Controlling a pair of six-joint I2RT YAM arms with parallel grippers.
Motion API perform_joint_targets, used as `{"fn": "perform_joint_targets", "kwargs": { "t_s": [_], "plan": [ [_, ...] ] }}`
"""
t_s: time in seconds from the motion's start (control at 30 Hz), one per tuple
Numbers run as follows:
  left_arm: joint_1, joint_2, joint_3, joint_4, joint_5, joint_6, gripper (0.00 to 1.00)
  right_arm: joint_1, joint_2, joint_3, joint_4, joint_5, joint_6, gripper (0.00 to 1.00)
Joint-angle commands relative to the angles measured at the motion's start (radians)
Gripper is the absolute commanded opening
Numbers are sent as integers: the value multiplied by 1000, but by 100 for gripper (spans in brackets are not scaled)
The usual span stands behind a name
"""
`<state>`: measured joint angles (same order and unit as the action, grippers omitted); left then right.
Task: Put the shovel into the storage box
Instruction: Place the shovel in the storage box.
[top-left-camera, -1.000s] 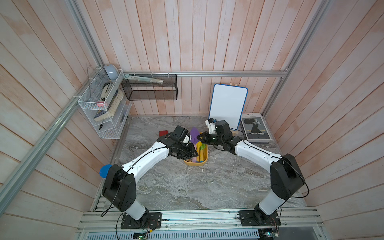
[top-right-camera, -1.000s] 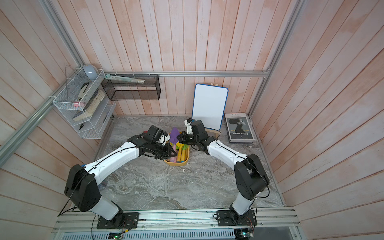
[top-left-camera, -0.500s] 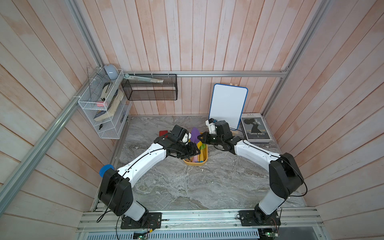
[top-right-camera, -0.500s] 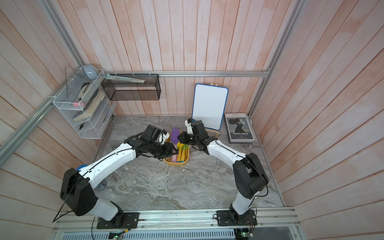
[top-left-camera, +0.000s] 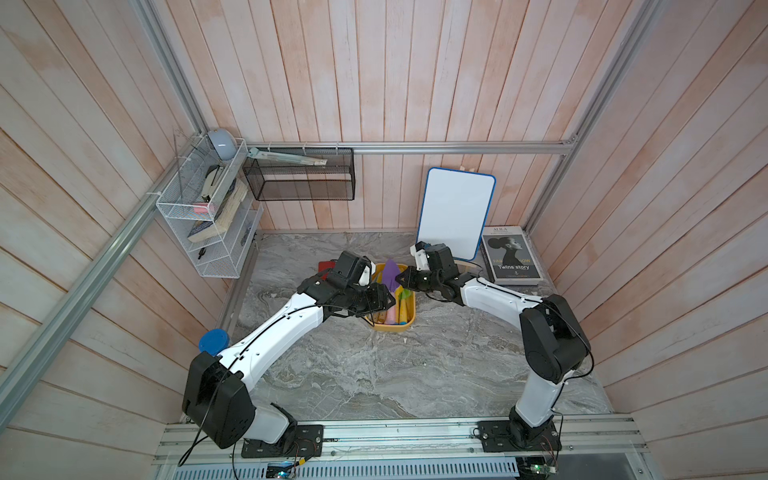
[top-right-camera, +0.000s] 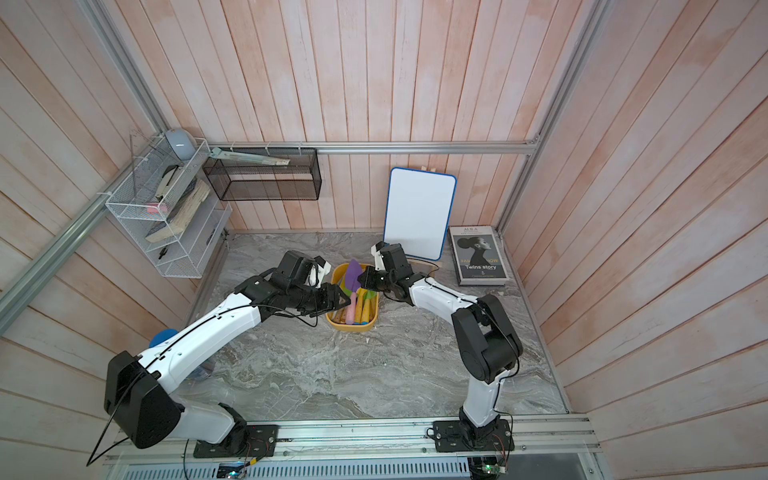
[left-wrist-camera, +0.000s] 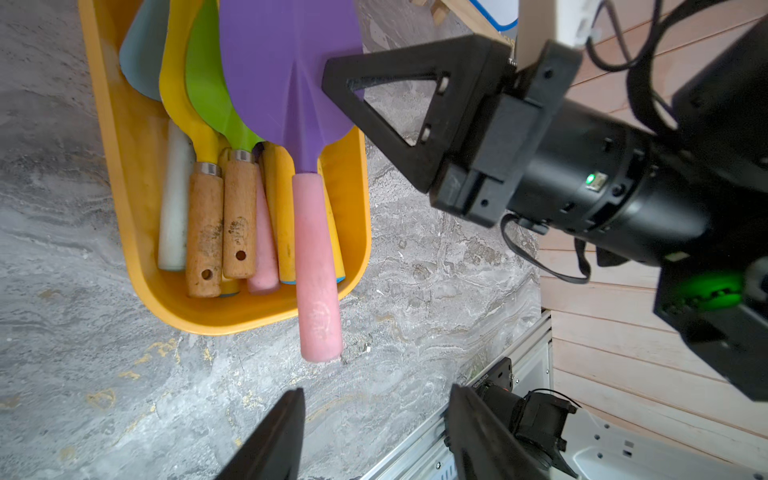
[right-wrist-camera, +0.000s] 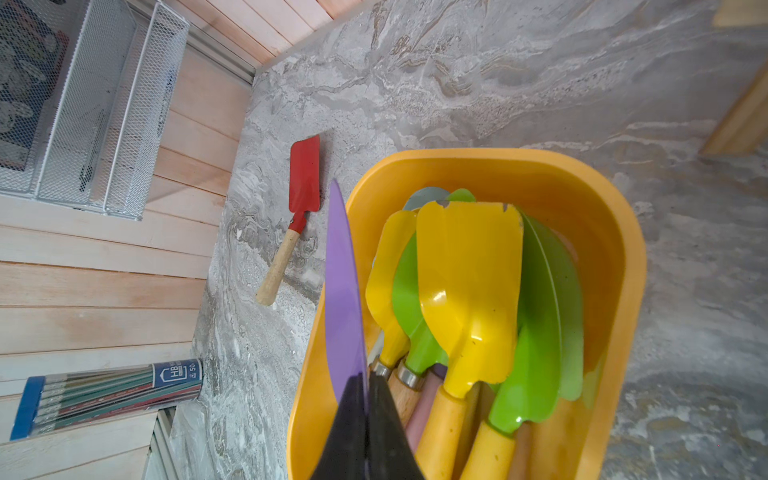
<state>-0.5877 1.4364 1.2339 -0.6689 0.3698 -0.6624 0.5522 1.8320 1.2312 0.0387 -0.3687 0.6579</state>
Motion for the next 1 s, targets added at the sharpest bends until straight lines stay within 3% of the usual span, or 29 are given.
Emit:
{"fn": "perform_joint_targets", "kwargs": {
  "t_s": [0.0, 0.4, 0.97],
  "plan": [
    [-2, -31, -27, 18, -33, 9, 60, -8, 32, 43, 49, -4, -12, 0],
    [-3, -91, -60, 23, -55, 10, 60, -17, 121, 108, 21, 38, -70, 0],
    [-3, -111, -71, 3, -75, 24, 60, -18, 186, 64, 70, 56, -61, 0]
  ]
}}
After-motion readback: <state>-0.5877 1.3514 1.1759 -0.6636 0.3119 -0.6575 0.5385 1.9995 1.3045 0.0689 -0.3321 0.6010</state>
